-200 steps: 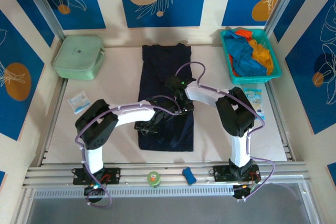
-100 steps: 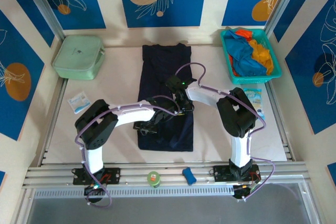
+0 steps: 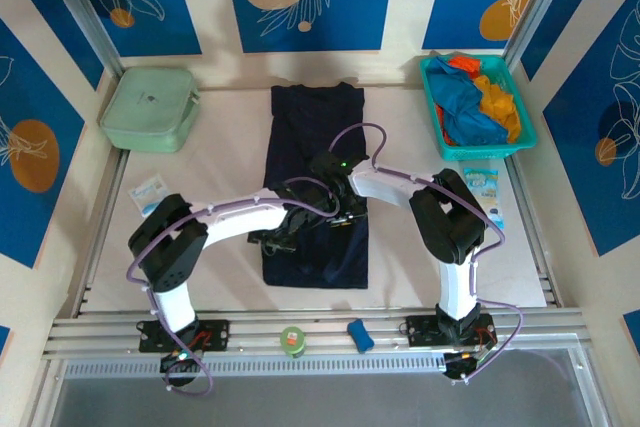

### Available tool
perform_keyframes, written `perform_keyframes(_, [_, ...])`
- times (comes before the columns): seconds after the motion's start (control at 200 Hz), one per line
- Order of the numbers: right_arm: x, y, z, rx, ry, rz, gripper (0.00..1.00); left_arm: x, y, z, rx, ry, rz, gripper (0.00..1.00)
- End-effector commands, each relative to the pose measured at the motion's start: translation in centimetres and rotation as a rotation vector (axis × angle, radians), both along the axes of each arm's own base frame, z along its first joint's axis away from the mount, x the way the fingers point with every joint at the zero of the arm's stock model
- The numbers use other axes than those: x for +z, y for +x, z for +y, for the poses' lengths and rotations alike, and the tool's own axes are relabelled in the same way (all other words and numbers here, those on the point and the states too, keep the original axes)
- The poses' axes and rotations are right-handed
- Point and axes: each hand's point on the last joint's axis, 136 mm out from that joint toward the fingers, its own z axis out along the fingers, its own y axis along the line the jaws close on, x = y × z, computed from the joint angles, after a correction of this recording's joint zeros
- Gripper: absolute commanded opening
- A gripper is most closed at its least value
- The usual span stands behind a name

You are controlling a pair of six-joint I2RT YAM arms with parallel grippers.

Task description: Fold and stack the t-shirts

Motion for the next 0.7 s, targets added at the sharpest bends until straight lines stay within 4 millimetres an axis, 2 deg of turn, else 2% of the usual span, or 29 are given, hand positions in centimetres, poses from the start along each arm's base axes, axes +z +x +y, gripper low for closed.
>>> perform_keyframes(0.0, [-0.1, -0.5, -0.6, -0.003, -0.055, 0.009, 0.22, 1.7, 0.0, 0.2, -0.004, -0.006, -0.017, 0.63])
perform_keyframes(0.26, [-0.6, -0.6, -0.7, -0.002, -0.065, 0.016, 0.20, 1.4, 0.0, 0.1, -0.004, -0.007, -0.011, 0.63])
perform_keyframes(0.41, [-1.0, -0.6, -0.3, 0.002, -0.059, 0.029, 0.12, 1.2, -0.1, 0.1, -0.004, -0.002, -0.006, 0.63])
perform_keyframes(0.565, [-0.5, -0.5, -0.2, 0.007, -0.052, 0.019, 0.00, 1.3, 0.0, 0.2, -0.004, 0.001, -0.011, 0.64])
perform_keyframes(0.695, [0.3, -0.4, 0.0, 0.012, -0.036, 0.002, 0.00, 1.3, 0.0, 0.2, -0.006, 0.003, -0.011, 0.64])
